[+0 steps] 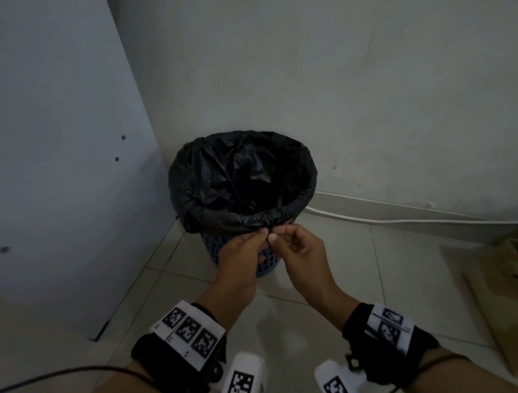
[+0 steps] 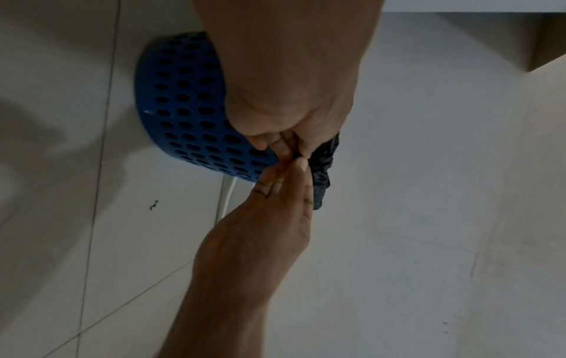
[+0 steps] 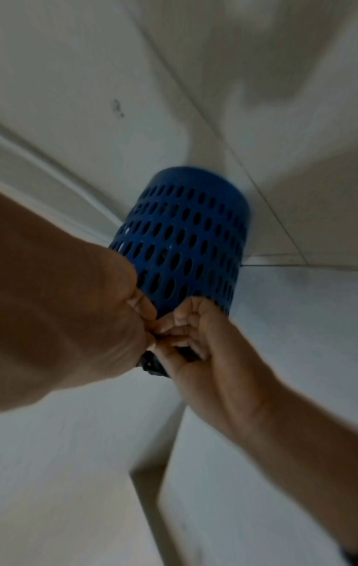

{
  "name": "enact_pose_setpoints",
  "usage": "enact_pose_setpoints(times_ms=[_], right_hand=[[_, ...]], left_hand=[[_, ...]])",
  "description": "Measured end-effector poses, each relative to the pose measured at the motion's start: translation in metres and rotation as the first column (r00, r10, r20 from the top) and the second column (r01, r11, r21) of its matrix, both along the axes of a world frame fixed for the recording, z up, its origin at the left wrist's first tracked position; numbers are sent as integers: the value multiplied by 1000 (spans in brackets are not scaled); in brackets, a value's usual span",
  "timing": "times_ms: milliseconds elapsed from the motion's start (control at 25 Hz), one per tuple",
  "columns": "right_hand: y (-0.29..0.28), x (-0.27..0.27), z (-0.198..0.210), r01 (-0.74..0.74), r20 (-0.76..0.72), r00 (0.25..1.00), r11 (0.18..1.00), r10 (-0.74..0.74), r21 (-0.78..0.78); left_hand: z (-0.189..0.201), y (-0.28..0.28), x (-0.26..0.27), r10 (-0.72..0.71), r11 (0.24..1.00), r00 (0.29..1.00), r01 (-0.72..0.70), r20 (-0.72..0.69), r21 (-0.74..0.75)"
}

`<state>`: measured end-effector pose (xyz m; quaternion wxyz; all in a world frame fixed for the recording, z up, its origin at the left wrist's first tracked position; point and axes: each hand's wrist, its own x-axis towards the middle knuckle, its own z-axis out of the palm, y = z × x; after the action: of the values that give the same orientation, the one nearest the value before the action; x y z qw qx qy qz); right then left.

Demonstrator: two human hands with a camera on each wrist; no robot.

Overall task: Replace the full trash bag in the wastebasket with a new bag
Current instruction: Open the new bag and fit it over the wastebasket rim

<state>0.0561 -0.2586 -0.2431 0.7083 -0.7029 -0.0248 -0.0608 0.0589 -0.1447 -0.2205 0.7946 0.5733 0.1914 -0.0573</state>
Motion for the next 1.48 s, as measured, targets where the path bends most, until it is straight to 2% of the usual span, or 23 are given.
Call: enact_pose_setpoints(times_ms=[80,120,240,400,480,520,600,640,720,840,920,1080,1240,1320,1480], right_hand=[[-5,-2,-2,49,126,992,973,-21,-225],[-6,-1,-3,85,171,985,954,-36,-286],[-5,3,-1,96,208,978,929,-21,-359],[1,2,3,36,146,989,913,26,-407],[5,4,5,34,100,995,937,1,-348],[8,6,8,49,58,998,964,-35,-262],[17,10,14,121,-102,988,992,-119,22],[21,10,18,162,-213,970,969,-121,188],[27,9,27,227,-388,921,864,-40,449],[25,7,37,300,-469,881,704,53,644],[22,6,37,301,-468,880,670,79,679],[23,0,28,242,-489,859,726,148,644],[36,-11,17,159,-412,892,725,185,671],[44,-19,10,96,-377,900,746,217,659],[25,-8,18,173,-504,849,818,158,548]], left_hand=[[1,0,1,-2,1000,1000,2,-5,-2],[2,0,1,1,1000,1000,-1,-4,-7],[1,-1,0,60,998,998,-60,10,-13],[13,4,0,316,947,948,-312,33,-80],[18,11,6,369,929,928,-366,46,-56],[20,14,10,381,924,923,-380,47,-42],[23,16,16,407,913,913,-405,36,-44],[24,17,16,414,910,910,-412,38,-52],[25,16,14,410,911,910,-405,58,-82],[20,16,9,380,920,921,-367,86,-139],[15,17,6,342,937,930,-326,137,-125],[2,20,-1,284,954,927,-298,244,22],[-13,14,-16,298,953,946,-286,126,-103],[-18,7,-20,307,950,946,-300,105,-84],[-12,18,-9,390,920,917,-385,83,-74]])
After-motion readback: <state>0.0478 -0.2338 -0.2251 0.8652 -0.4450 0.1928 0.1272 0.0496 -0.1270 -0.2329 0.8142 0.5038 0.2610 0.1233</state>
